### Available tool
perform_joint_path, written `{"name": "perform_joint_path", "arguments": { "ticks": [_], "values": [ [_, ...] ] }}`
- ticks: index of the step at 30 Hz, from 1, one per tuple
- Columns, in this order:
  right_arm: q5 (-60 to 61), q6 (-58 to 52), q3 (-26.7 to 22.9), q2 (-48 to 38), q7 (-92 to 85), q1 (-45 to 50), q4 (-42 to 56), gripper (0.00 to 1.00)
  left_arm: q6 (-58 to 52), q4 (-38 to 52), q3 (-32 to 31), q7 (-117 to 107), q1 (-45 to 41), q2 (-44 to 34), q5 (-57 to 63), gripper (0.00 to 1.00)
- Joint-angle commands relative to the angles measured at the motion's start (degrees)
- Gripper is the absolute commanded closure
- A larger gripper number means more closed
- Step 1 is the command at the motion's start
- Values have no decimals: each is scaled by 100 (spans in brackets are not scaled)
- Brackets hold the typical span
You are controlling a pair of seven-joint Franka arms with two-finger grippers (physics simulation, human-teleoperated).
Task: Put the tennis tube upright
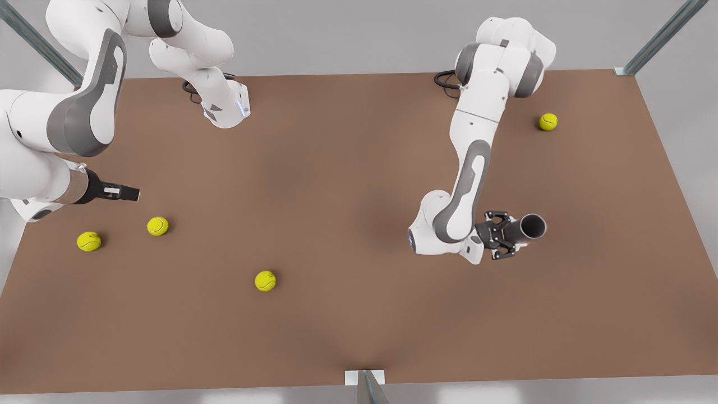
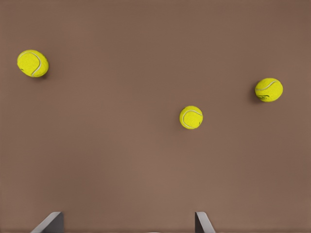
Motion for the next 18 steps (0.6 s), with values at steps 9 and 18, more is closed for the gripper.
{"name": "perform_joint_path", "arguments": {
  "ticks": [9,18],
  "values": [
    [0,49,-4,-7,3,-8,-15,0,539,-279,30,-2814,12,-4,-56,23],
    [0,49,-4,-7,-6,-26,-15,0,321,-288,39,-2384,12,154,23,23]
  ]
}}
